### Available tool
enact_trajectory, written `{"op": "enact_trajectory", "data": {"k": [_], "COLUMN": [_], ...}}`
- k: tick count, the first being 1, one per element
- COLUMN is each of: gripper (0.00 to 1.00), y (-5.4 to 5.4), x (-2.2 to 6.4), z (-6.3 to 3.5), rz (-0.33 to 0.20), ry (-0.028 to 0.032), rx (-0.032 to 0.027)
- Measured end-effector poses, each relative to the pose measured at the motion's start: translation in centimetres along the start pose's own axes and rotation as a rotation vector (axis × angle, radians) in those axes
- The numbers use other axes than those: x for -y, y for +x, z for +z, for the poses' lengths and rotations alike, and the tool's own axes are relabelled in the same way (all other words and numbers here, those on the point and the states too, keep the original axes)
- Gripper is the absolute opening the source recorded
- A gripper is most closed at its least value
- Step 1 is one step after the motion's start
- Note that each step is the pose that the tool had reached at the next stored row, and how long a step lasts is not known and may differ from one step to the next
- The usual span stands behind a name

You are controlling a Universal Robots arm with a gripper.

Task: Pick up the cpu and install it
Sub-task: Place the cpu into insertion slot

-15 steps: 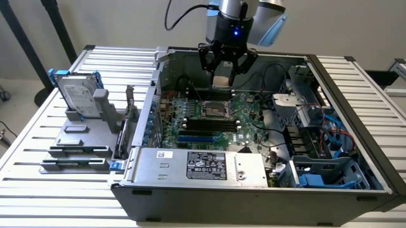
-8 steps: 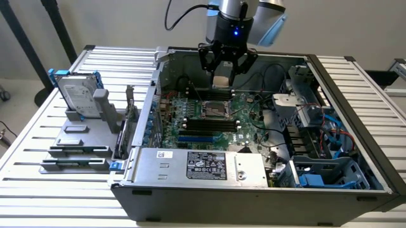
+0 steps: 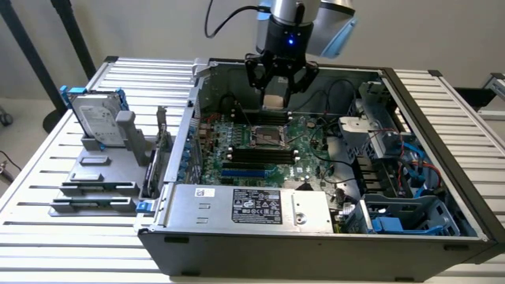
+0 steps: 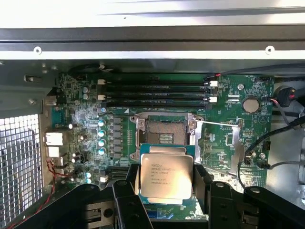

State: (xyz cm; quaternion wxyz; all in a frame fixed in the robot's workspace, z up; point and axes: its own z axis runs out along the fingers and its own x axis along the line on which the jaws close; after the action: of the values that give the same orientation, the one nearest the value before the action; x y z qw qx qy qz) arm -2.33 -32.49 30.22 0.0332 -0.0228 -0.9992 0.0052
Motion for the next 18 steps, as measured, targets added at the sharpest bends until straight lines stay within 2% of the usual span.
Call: {"op": "enact_trajectory", "data": {"k": [18], "gripper": [0.55], "y": [-0.1], "x": [-0.01], "z": [1.21], "rz": [0.32], "ry": [-0.0207], "rx": [-0.0037]}}
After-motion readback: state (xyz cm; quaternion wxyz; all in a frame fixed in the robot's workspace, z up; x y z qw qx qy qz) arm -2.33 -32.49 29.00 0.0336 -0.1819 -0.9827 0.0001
